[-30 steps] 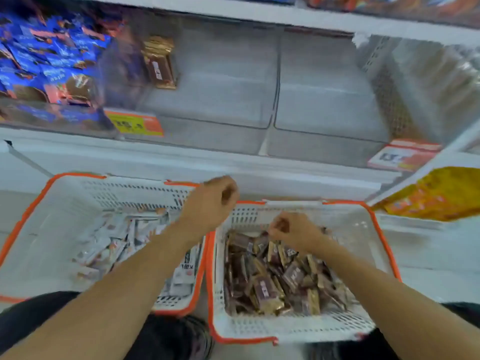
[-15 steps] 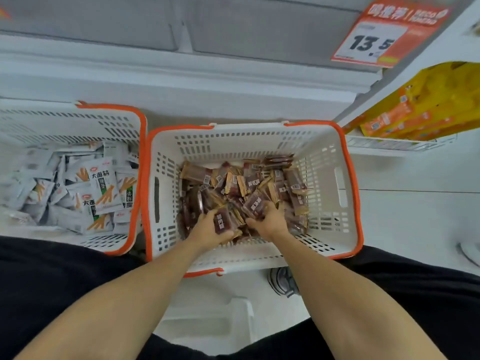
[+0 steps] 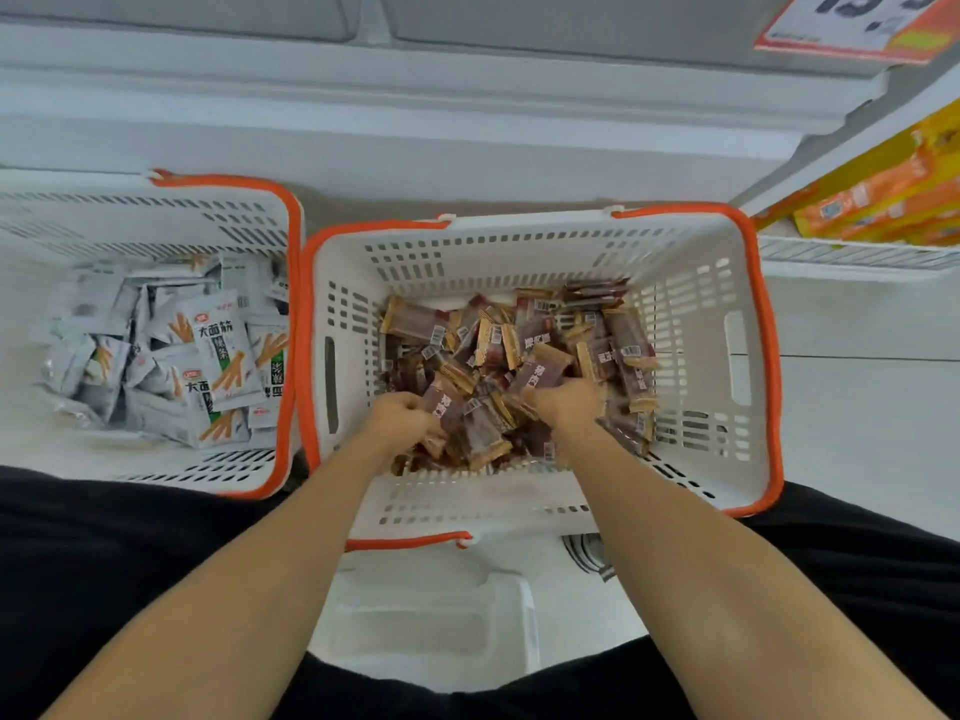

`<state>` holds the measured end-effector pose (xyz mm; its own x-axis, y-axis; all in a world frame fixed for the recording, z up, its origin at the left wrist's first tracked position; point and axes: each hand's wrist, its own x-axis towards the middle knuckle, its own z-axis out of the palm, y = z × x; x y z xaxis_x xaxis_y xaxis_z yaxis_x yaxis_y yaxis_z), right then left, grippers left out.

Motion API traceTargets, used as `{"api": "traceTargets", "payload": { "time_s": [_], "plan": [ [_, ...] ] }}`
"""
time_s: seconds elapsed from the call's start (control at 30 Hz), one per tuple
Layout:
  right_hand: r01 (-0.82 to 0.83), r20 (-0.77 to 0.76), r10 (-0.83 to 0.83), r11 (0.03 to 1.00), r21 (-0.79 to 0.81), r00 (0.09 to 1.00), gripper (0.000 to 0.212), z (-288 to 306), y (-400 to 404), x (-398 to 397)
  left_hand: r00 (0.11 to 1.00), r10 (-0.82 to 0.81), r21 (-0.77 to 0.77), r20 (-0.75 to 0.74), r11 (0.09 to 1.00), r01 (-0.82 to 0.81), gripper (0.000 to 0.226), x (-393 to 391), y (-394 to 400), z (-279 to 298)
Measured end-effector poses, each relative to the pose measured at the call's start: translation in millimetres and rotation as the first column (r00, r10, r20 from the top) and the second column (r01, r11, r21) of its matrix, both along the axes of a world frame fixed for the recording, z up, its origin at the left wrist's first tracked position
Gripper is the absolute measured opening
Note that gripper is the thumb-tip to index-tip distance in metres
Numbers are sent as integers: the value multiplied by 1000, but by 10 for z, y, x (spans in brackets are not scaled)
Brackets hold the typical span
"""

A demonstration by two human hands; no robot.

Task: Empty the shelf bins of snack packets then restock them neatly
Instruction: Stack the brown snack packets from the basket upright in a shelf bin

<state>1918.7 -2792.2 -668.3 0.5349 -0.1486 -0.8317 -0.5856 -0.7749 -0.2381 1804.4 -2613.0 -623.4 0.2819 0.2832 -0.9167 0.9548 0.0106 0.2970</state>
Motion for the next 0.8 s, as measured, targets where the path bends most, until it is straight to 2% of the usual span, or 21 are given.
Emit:
{"api": "traceTargets", "payload": {
  "time_s": [0.07, 0.13, 0.2, 0.27, 0.4, 0.5, 0.57, 0.6, 0.67, 0.73, 0.8],
  "plan": [
    [-50, -17, 52, 993, 110, 999, 31, 170, 25, 185, 998, 58, -105, 8, 993, -56, 12, 42, 121, 26],
    [39, -70, -20, 959, 282, 997, 30, 338, 59, 315, 997, 67, -198, 34, 978, -59, 9, 66, 189, 43],
    [142, -177, -75, 902, 407, 981, 31, 475, 87, 344, 993, 105, -275, 57, 958, -85, 18, 75, 184, 80],
    [137, -252, -13, 865, 483, 968, 29, 591, 100, 291, 967, 245, -346, 68, 915, -208, 32, 50, 133, 108],
    [53, -250, 101, 838, 543, 963, 26, 632, 121, -59, 921, 378, -481, 95, 828, -289, 40, -25, -8, 235],
    [-91, -110, 172, 848, 522, 979, 22, 589, 211, -342, 841, 536, -595, 72, 700, -395, 47, -98, -20, 318],
    [-223, -36, 267, 862, 456, 963, 34, 602, 261, -435, 805, 593, -620, 20, 639, -455, 48, -134, 3, 320],
    [-274, -16, 312, 858, 434, 950, 38, 613, 276, -462, 810, 586, -616, 13, 643, -455, 46, -153, 19, 304],
    [-345, -16, 393, 826, 446, 919, 41, 646, 288, -494, 874, 482, -556, 52, 742, -376, 40, -160, 6, 297],
    [-436, -53, 524, 756, 489, 850, 45, 647, 266, -489, 930, 356, -391, 95, 872, -294, 43, -180, -19, 240],
    [-499, -90, 601, 730, 468, 794, 55, 578, 205, -445, 929, 357, -282, 101, 906, -317, 36, -208, -13, 161]
  ]
}}
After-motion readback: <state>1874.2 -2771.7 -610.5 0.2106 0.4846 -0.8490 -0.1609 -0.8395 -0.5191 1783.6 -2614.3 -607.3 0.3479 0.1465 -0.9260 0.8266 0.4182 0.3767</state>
